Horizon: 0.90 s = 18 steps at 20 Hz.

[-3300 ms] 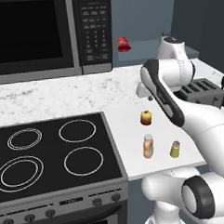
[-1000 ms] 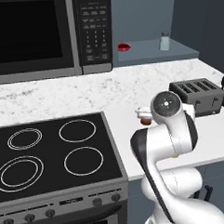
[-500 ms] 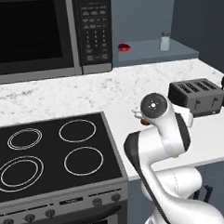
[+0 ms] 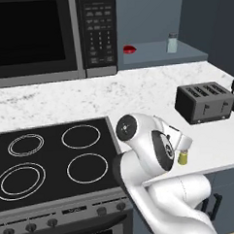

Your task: Put the shaker and condiment bottle from the counter next to their counterparts in the cabinet.

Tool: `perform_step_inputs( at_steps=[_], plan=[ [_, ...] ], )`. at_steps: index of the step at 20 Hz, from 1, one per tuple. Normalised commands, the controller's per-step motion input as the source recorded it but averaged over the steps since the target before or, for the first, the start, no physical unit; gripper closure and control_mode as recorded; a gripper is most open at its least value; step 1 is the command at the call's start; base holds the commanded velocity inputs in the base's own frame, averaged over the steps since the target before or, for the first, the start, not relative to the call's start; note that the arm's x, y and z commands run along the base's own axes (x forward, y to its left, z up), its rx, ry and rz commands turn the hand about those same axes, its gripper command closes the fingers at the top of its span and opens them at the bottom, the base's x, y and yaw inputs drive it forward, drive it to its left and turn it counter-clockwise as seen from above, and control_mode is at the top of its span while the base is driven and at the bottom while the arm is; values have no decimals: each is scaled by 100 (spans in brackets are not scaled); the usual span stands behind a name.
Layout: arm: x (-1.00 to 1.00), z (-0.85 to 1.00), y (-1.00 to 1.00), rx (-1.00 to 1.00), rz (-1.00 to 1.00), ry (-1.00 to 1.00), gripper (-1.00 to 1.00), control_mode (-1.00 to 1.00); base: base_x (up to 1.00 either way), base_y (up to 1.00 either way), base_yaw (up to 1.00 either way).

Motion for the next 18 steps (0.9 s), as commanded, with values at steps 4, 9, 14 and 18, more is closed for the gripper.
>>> perform_step_inputs(
  at_steps=[4, 9, 14, 18],
  plan=[
    [-18, -12, 6, -2, -20, -9, -100, -100, 0, 0, 0],
    [-2, -12, 0, 0, 0, -3, -100, -100, 0, 0, 0],
    [0, -48, 0, -5, 0, -1, -100, -100, 0, 0, 0],
    [0, -52, -4, -7, 0, -1, -100, -100, 0, 0, 0]
  ],
)
